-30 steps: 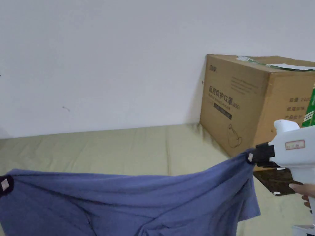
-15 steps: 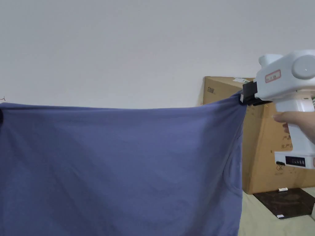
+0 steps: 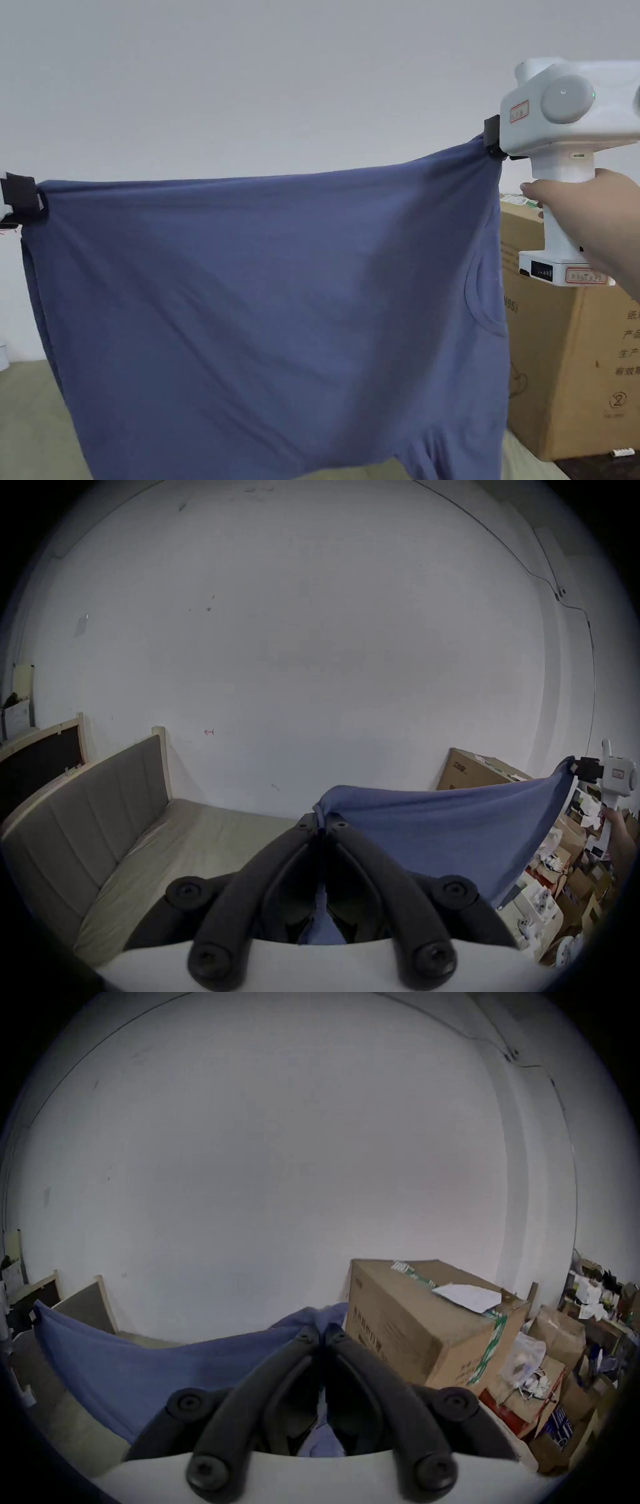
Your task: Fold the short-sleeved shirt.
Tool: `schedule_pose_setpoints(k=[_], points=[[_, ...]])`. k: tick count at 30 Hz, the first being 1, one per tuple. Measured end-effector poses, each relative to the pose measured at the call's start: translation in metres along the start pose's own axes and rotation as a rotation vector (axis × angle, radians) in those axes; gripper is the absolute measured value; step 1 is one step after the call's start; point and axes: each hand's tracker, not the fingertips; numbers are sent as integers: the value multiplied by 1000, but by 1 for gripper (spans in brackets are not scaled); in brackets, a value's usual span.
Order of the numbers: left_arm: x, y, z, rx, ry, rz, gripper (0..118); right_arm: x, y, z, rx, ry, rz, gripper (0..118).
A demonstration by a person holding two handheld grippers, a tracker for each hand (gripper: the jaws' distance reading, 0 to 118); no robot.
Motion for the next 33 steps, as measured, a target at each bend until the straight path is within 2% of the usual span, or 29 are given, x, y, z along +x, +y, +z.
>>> schedule_pose_setpoints(k=[3, 7, 10, 13, 15, 17, 19, 22, 24, 26, 33], points=[[2, -16, -4, 54, 7, -3, 2, 3, -24, -6, 51, -22, -15, 0], [0, -74, -6, 42, 5, -16, 2, 10, -106, -11, -1, -16, -16, 0], [-17, -150, -12, -144, -30, 19, 2, 17, -204, -12, -185, -4, -14, 0], [-39, -247, -2, -386, -25, 36, 2, 27, -318, 3, -432, 75, 16, 0], [-61, -315, 14, -548, -31, 123, 2, 40, -397, 18, -608, 95, 17, 0], [-79, -373, 40, -688, -13, 187, 2, 54, -461, 47, -773, 97, -24, 0], [-87, -412, 70, -790, -33, 144, 2, 69, -503, 84, -893, 130, -100, 0], [-86, -443, 121, -906, -78, 65, 2, 89, -535, 134, -959, 157, -100, 0], [-90, -450, 154, -903, -95, 90, 2, 99, -538, 171, -935, 152, -105, 0], [-94, -451, 184, -889, -94, 139, 2, 110, -537, 195, -966, 165, -171, 0], [-88, -447, 238, -919, -82, 121, 2, 111, -527, 247, -997, 196, -70, 0]])
